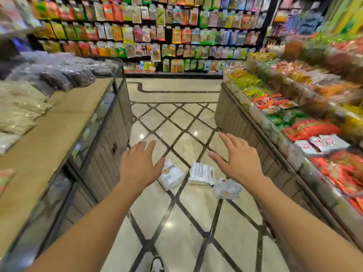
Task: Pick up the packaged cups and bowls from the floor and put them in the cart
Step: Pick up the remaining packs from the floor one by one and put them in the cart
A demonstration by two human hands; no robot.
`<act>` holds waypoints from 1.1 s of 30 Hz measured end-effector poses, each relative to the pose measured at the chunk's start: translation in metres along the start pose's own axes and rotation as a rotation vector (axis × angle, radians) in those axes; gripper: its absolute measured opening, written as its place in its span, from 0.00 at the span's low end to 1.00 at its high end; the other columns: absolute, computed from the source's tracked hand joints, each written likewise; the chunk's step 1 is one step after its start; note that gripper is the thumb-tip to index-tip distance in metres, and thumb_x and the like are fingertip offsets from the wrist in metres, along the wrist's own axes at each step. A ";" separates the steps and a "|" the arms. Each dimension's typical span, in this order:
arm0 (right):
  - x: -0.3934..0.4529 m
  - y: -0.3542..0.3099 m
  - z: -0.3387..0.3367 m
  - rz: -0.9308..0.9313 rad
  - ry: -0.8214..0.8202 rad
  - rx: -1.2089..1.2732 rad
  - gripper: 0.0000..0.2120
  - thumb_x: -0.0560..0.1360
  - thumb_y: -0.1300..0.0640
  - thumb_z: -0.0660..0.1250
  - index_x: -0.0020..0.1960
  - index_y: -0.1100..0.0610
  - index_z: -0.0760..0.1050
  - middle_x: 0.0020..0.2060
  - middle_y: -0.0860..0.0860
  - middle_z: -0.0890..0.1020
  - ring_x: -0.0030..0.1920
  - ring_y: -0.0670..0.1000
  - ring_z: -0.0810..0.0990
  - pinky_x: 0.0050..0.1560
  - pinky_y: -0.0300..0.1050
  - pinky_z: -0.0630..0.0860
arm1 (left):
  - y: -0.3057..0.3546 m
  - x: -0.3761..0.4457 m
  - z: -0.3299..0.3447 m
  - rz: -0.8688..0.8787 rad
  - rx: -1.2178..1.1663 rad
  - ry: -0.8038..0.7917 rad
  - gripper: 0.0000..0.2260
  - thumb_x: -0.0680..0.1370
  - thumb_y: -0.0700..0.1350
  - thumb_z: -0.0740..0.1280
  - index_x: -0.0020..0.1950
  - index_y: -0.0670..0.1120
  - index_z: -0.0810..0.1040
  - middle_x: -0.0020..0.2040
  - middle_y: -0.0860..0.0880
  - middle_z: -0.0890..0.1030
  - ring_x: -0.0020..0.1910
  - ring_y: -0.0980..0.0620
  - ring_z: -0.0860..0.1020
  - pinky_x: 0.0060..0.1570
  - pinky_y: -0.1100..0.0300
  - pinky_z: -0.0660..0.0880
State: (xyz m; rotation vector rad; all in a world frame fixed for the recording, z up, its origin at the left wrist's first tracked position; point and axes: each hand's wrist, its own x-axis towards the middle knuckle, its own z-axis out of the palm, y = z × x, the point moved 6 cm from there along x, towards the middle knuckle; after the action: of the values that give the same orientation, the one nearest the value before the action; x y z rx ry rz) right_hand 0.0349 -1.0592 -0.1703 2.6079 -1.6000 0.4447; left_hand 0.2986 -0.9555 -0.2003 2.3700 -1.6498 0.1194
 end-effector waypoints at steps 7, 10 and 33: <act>0.146 -0.016 0.074 -0.007 -0.035 -0.031 0.36 0.79 0.28 0.54 0.81 0.48 0.63 0.76 0.50 0.72 0.75 0.56 0.70 0.67 0.59 0.71 | -0.047 0.149 0.057 -0.016 0.021 -0.054 0.32 0.81 0.64 0.59 0.82 0.52 0.64 0.76 0.46 0.73 0.76 0.44 0.69 0.72 0.44 0.65; 0.204 -0.021 0.092 -0.002 -0.046 -0.057 0.37 0.78 0.27 0.50 0.79 0.47 0.65 0.74 0.49 0.74 0.74 0.56 0.71 0.67 0.60 0.72 | -0.063 0.211 0.071 -0.025 -0.002 -0.076 0.32 0.81 0.64 0.59 0.82 0.51 0.65 0.77 0.44 0.73 0.76 0.42 0.69 0.72 0.43 0.64; 0.530 -0.030 0.393 -0.046 -0.416 0.064 0.39 0.77 0.26 0.49 0.80 0.48 0.65 0.73 0.52 0.75 0.72 0.59 0.73 0.66 0.60 0.71 | -0.129 0.522 0.289 -0.196 -0.038 -0.300 0.30 0.79 0.64 0.56 0.74 0.47 0.74 0.67 0.43 0.81 0.66 0.39 0.77 0.60 0.45 0.72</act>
State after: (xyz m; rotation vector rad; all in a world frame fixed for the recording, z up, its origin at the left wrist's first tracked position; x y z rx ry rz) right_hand 0.3705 -1.5790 -0.4016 2.9230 -1.6433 -0.0588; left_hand 0.5824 -1.4616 -0.3905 2.6035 -1.5069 -0.3147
